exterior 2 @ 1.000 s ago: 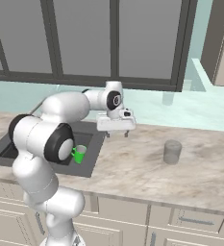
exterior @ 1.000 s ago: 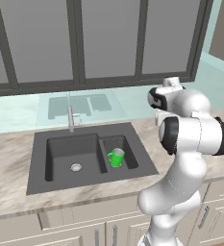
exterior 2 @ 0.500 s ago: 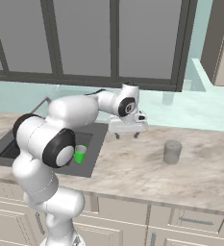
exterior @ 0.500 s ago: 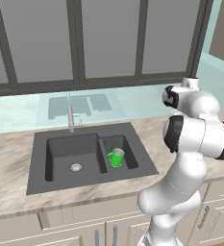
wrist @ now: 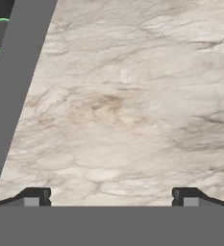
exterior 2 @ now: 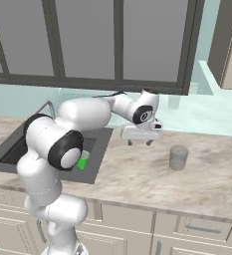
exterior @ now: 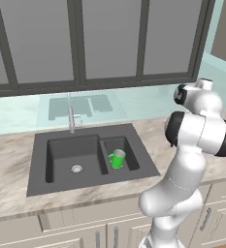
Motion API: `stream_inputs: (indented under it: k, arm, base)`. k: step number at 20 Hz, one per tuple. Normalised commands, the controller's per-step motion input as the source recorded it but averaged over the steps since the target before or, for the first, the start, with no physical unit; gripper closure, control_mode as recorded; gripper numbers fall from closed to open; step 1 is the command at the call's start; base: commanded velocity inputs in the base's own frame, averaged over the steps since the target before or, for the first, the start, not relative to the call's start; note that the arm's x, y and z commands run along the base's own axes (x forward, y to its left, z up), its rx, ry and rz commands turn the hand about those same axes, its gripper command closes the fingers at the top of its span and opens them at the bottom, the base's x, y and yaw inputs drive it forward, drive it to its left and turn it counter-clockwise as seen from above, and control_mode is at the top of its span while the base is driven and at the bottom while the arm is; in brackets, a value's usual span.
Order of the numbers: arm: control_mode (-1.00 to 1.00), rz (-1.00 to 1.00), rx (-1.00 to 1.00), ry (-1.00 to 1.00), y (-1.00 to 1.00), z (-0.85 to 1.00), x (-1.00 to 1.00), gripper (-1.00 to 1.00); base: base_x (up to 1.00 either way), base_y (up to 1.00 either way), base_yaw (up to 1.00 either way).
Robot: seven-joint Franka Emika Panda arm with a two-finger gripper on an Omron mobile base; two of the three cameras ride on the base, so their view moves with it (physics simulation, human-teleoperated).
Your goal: Place the glass cup in the left basin and the mug in the right basin of the sink.
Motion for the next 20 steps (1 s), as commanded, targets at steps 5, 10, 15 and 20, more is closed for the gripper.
stream_inputs:
  k: [5,10,15,20]
  arm:
    - [-1.0,0.0,0.0,0.0,-0.26,0.04,0.15,-1.0]
    - [-1.0,0.0,0.0,0.0,-0.33,0.0,0.01,-1.0]
    - [-1.0,0.0,0.0,0.0,-0.31,0.0,0.03,-1.0]
    - [-1.0,0.0,0.0,0.0,-0.28,-0.09,0.05,-1.0]
  base:
    - [0.0,0.0,0.0]
    - [0.0,0.0,0.0]
    - [0.0,0.0,0.0]
    - [0.0,0.0,0.0]
